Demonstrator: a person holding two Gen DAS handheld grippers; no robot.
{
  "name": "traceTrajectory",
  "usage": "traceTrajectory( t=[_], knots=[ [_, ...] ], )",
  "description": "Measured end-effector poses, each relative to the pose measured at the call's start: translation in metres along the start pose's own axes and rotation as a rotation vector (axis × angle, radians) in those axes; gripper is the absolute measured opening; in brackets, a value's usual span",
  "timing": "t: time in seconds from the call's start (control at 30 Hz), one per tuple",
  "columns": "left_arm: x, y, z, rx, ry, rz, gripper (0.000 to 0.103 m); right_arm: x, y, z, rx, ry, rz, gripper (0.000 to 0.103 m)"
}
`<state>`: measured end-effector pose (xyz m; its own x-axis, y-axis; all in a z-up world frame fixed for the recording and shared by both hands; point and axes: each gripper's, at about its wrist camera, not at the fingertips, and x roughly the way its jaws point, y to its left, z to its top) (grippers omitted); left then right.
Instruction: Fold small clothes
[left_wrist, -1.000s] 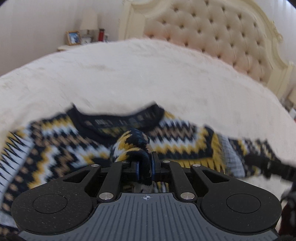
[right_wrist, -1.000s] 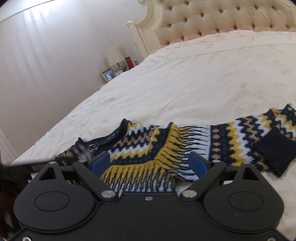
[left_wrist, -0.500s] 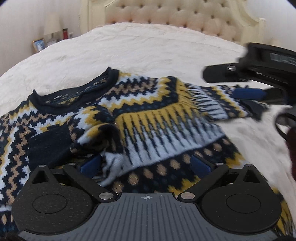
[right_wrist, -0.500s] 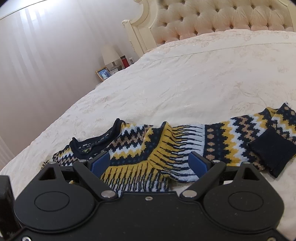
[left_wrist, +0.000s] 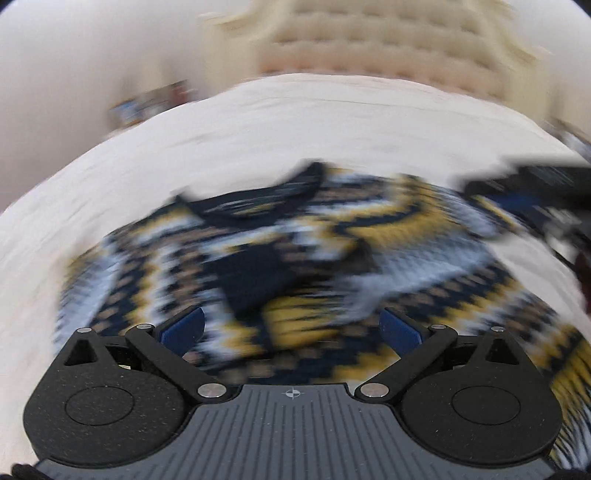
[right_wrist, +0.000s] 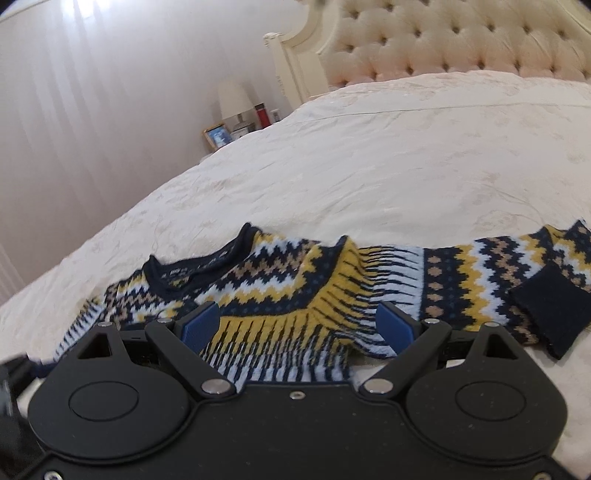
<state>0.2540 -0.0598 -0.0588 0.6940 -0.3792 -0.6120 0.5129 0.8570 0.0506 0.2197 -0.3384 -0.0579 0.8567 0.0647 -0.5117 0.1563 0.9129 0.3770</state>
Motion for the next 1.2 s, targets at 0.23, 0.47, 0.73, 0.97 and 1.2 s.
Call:
traceTrajectory(
  t=[0.23, 0.47, 0.73, 0.97, 1.2],
  knots=[
    [0.029, 0.07, -0.019, -0.246, 0.015, 0.132, 0.103, 0.006, 0.016, -0.012, -0.09, 0.018, 0.005, 0.093],
    [0.037, 0.061, -0.034, -0.206, -0.04, 0.167, 0.103, 0.014, 0.028, -0.024, -0.154, 0.042, 0.008, 0.093],
    [0.04, 0.066, -0.038, -0.226, -0.043, 0.148, 0.103, 0.012, 0.052, -0.037, -0.269, 0.023, -0.001, 0.093],
    [0.041, 0.063, -0.037, -0.216, -0.041, 0.157, 0.103, 0.012, 0.086, -0.036, -0.35, 0.026, -0.037, 0.093],
    [0.041, 0.065, -0.038, -0.226, -0.047, 0.147, 0.103, 0.059, 0.137, -0.046, -0.55, 0.112, -0.159, 0.087]
  ],
)
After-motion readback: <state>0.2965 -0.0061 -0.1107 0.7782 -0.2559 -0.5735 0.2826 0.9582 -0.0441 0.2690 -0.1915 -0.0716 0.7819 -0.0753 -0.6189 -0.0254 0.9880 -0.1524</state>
